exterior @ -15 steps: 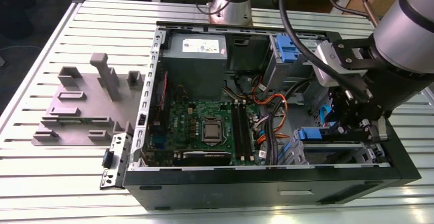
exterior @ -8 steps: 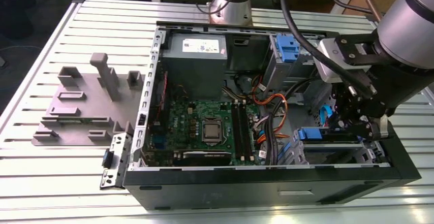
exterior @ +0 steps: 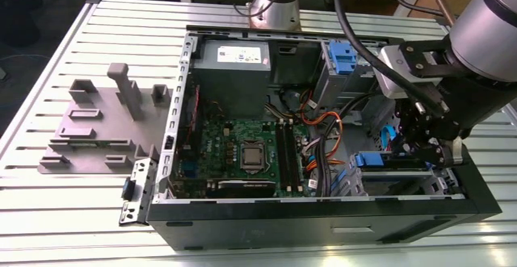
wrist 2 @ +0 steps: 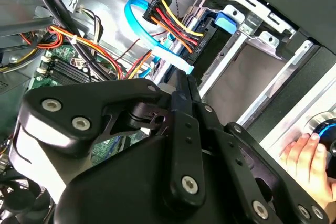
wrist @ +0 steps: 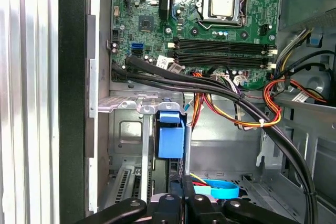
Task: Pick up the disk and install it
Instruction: 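Insert the second disk wire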
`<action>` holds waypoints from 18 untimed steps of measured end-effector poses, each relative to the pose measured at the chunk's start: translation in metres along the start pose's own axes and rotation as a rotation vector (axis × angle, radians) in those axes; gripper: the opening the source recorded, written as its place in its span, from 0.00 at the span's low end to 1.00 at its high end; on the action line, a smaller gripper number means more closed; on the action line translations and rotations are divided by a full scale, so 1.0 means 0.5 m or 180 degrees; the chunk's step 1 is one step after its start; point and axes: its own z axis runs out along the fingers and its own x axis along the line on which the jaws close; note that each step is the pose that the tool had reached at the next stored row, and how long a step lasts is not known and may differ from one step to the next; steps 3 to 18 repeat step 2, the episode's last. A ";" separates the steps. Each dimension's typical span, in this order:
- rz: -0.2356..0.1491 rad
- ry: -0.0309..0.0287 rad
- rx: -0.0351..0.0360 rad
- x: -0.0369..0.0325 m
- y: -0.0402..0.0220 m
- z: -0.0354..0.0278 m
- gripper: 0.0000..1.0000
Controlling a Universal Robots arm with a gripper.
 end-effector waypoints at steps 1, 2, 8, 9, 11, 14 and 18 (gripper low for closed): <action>0.0000 0.0000 0.0000 0.000 0.000 0.000 0.15; 0.0000 0.0000 0.0000 0.000 0.000 0.000 0.15; 0.0000 0.0000 0.0000 0.000 0.000 0.000 0.15; 0.0000 0.0000 0.0000 0.000 0.000 0.000 0.15; 0.0000 0.0000 0.0000 0.000 0.000 0.000 0.15; 0.0000 0.0000 0.0000 0.000 0.000 0.000 0.15; 0.0000 0.0000 0.0000 0.000 0.000 0.000 0.15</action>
